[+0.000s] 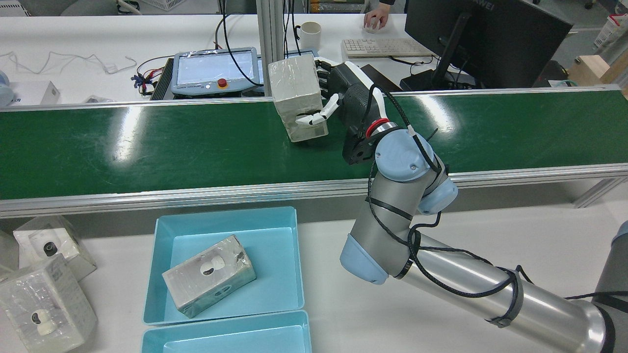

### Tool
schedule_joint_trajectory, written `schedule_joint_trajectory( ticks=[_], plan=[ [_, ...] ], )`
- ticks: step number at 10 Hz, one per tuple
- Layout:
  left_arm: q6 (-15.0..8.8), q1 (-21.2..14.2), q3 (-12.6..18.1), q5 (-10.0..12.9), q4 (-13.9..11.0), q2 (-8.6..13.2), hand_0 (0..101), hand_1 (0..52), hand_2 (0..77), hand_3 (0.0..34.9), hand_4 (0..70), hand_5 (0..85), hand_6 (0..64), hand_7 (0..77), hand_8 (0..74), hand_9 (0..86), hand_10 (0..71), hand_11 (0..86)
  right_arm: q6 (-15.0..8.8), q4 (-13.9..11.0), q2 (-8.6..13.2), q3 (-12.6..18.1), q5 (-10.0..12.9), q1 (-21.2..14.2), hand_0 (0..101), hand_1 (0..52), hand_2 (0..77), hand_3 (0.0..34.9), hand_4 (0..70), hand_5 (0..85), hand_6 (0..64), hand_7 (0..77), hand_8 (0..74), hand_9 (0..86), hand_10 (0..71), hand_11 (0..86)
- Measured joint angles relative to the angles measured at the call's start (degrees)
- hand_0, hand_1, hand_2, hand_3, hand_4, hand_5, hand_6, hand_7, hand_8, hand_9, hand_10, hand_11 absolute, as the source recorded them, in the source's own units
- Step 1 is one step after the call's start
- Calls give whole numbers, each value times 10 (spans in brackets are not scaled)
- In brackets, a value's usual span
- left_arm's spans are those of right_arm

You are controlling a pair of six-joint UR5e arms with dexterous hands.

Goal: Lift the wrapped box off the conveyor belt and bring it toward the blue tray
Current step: 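Lift the box with the right hand and swing it toward the blue tray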

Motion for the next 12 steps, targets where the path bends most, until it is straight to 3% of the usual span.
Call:
schedule_joint_trajectory(
  ticks=[3,7,8,12],
  plan=[
    [0,0,0,0,0,0,0,0,5,0,0,11,5,5,5,0,5,5,1,-44,8,65,-2,-6,590,76,349,0,240,622,382,360,431,398,355,344],
    [0,0,0,0,0,0,0,0,5,0,0,11,5,5,5,0,5,5,2,-74,9,149,-3,-68,589,76,349,0,262,665,420,371,475,404,382,371],
    [0,0,0,0,0,0,0,0,5,0,0,11,5,5,5,0,5,5,2,-76,10,159,-4,-86,600,11,382,6,262,671,420,371,475,404,382,371],
    [0,0,0,0,0,0,0,0,5,0,0,11,5,0,5,5,5,5,4,-90,6,200,-1,-155,576,11,382,15,262,671,420,376,480,404,382,371]
  ],
)
